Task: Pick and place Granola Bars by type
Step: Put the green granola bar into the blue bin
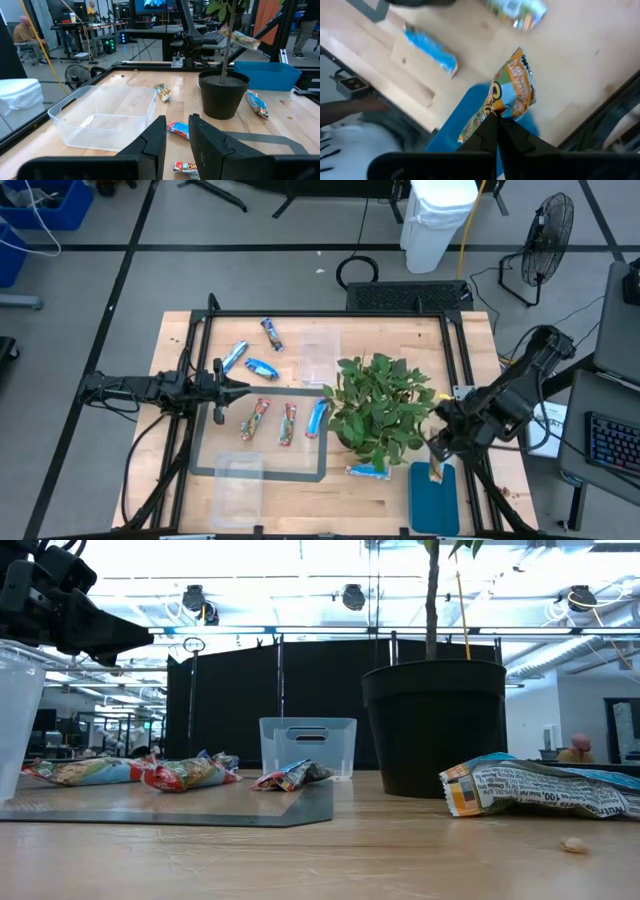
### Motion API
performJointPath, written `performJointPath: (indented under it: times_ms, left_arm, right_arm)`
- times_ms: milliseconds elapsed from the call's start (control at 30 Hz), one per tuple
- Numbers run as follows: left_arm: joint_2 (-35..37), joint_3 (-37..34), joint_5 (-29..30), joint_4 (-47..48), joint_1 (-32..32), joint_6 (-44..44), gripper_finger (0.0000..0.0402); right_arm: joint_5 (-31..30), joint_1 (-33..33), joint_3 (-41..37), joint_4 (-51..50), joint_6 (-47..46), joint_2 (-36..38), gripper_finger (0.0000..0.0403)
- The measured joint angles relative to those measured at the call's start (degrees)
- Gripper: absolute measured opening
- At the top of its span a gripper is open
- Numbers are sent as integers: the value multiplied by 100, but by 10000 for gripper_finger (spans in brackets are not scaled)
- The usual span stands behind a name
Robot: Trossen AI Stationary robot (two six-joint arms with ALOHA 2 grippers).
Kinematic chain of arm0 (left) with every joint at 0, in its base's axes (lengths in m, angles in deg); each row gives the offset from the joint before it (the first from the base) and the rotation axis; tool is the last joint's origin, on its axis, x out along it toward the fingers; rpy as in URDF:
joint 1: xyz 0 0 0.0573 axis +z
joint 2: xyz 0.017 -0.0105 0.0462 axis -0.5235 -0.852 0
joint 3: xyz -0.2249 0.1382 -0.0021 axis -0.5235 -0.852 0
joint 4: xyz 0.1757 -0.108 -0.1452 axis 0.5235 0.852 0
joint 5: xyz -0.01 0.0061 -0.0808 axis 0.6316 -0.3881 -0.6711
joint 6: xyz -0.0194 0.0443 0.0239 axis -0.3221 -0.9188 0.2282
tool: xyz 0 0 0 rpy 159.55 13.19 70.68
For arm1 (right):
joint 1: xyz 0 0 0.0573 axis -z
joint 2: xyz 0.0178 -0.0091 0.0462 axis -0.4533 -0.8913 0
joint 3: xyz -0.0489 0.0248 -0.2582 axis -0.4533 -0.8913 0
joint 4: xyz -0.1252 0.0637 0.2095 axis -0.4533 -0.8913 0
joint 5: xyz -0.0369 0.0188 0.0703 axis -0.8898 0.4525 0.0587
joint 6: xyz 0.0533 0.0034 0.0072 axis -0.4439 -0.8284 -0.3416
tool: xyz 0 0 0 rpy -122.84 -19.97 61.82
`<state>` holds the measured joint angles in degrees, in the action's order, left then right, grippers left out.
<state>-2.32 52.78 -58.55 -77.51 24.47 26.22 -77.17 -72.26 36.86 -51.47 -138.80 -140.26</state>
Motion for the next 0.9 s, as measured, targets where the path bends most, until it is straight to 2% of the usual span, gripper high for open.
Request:
performJointPath:
  times_ms: [167,333,467,600,800,900]
  left_arm:
    - [0,0,0,0,-1,-1,88]
    - [0,0,0,0,1,1,88]
    - [2,2,0,0,-1,-1,88]
    - [2,2,0,0,1,-1,88]
    - [0,0,0,0,1,-1,88]
    - [0,0,0,0,1,-1,88]
  right_arm:
    - [-676,-155,0,-435,296,243,0]
    - [-1312,-602,0,-389,453,312,0]
    - [-1799,-1158,0,-53,301,306,0]
    - [-2142,-1737,0,801,-101,157,0]
    - [-2242,-2146,2,1628,-1117,-459,0]
    - [-1793,-2175,2,1809,-1857,-879,0]
